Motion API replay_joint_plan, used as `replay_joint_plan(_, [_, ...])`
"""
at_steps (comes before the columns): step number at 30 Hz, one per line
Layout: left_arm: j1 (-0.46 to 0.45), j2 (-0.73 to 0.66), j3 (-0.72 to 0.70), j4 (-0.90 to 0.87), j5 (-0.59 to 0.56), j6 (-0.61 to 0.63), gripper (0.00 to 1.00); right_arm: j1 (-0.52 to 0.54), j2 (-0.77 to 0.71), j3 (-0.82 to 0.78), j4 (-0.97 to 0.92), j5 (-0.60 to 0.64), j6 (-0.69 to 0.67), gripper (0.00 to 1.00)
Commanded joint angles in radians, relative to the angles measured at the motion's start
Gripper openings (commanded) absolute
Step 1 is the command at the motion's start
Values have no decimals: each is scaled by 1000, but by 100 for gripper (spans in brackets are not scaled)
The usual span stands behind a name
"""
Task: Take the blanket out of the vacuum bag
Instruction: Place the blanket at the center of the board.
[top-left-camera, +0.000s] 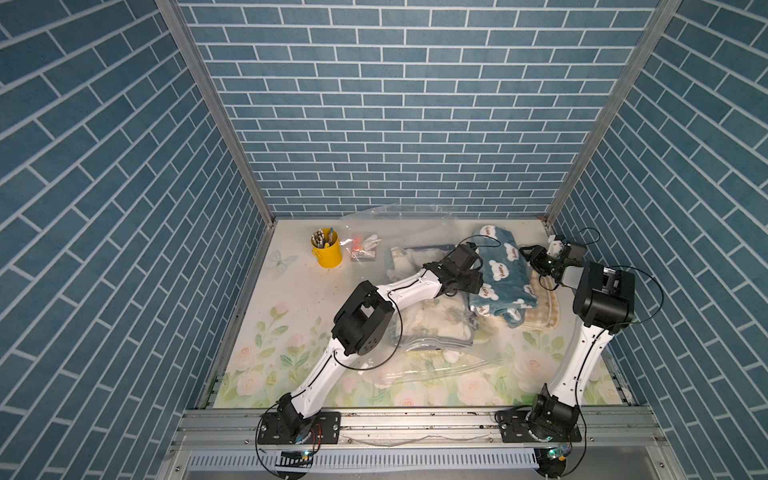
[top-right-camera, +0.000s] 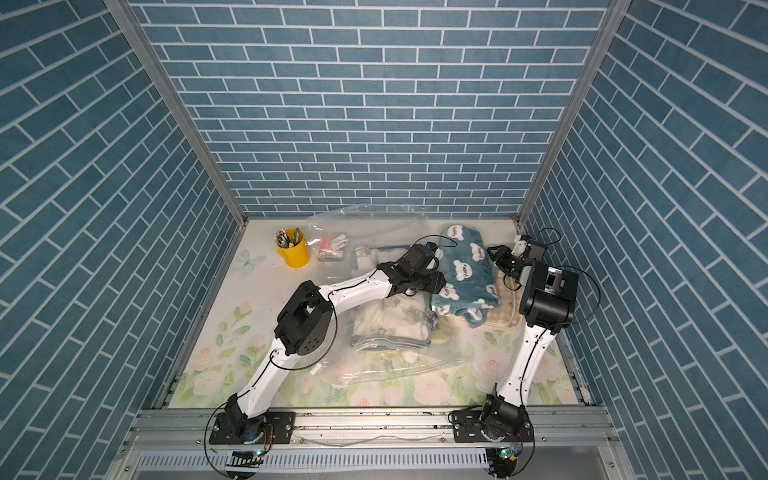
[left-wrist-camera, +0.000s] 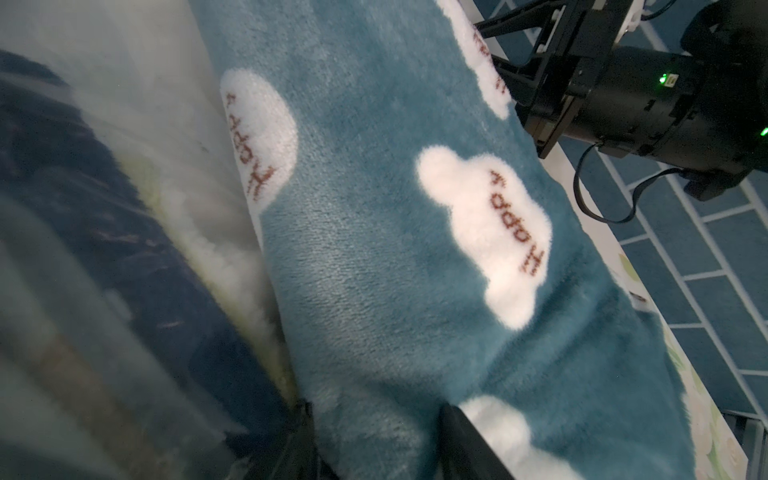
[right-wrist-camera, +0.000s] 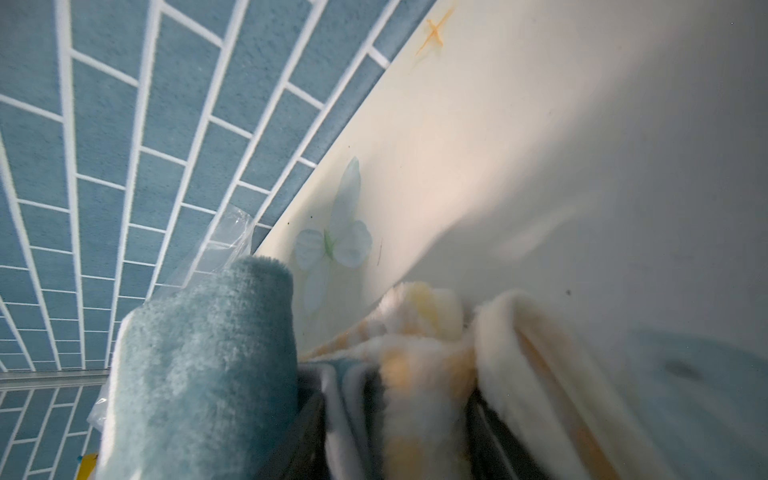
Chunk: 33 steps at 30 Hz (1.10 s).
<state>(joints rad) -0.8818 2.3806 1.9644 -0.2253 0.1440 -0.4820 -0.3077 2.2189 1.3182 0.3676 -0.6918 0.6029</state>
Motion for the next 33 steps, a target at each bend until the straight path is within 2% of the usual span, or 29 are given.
replay_joint_plan(1, [15, -13, -24, -6, -3, 4, 53, 11, -69, -47, 19, -48, 28, 48])
replay_joint_plan(5, [16, -17, -27, -4, 1, 6, 52, 10, -99, -94, 55, -51, 40, 42])
replay_joint_plan(9, [17, -18, -25, -8, -4, 11, 52, 13, -124, -94, 66, -37, 47, 22])
replay_joint_plan(14, [17, -18, -22, -6, 6, 10, 52, 37, -193, -89, 34, -12, 19, 14])
replay_joint_plan(15, [17, -19, -21, -5, 8, 11, 52, 42, -207, -81, 10, -7, 3, 16])
replay_joint_plan(17, [17, -21, -22, -6, 9, 12, 52, 47, -232, -68, -34, 12, -23, 37])
replay_joint_plan(22, [17, -29, -31, -4, 11, 15, 51, 42, -268, -73, -91, 131, -50, 48])
replay_joint_plan(25, [17, -35, -40, 0, 11, 16, 51, 42, -278, -85, -127, 195, -69, 50])
replay_joint_plan(28, [17, -39, -46, 6, 16, 17, 51, 38, -269, -97, -126, 169, -69, 49])
replay_joint_plan(31, [17, -35, -44, 6, 18, 17, 52, 33, -270, -118, -147, 217, -74, 48])
replay_joint_plan(33, [17, -37, -50, 10, 17, 17, 51, 20, -256, -128, -162, 199, -69, 47])
